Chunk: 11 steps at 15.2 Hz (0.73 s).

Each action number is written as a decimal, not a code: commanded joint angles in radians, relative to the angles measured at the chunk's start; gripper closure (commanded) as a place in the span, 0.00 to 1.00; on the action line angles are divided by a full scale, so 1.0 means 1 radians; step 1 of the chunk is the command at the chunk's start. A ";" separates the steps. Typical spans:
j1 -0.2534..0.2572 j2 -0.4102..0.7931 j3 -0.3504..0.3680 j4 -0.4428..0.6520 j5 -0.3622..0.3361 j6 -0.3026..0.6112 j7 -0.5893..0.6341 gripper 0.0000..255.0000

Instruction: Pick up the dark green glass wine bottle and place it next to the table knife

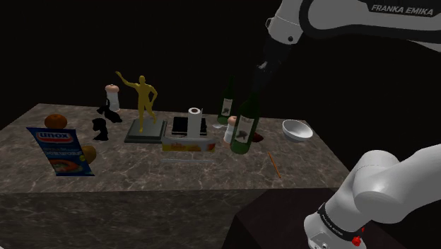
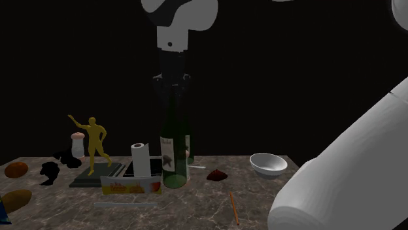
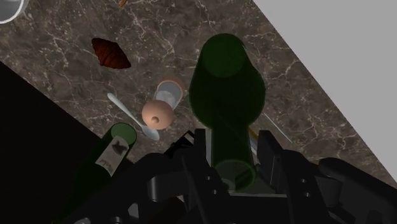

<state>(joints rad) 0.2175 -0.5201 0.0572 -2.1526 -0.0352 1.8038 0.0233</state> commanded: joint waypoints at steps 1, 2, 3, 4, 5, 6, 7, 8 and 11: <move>0.000 -0.001 0.000 -0.028 0.000 0.027 0.001 1.00; 0.000 -0.003 0.000 -0.043 0.000 0.040 0.001 1.00; 0.000 -0.005 0.000 -0.057 0.000 0.053 0.002 1.00; 0.000 -0.006 0.000 -0.072 0.000 0.067 0.003 1.00; 0.000 -0.008 0.000 -0.087 0.000 0.080 0.003 1.00; 0.001 -0.009 0.000 -0.101 -0.001 0.093 0.004 1.00; 0.001 -0.009 0.000 -0.115 -0.001 0.106 0.005 1.00; 0.001 -0.010 0.001 -0.129 -0.001 0.120 0.005 1.00; 0.001 -0.011 0.001 -0.170 -0.001 0.160 0.007 1.00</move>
<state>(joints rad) 0.2180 -0.5303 0.0572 -2.3065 -0.0364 1.9473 0.0288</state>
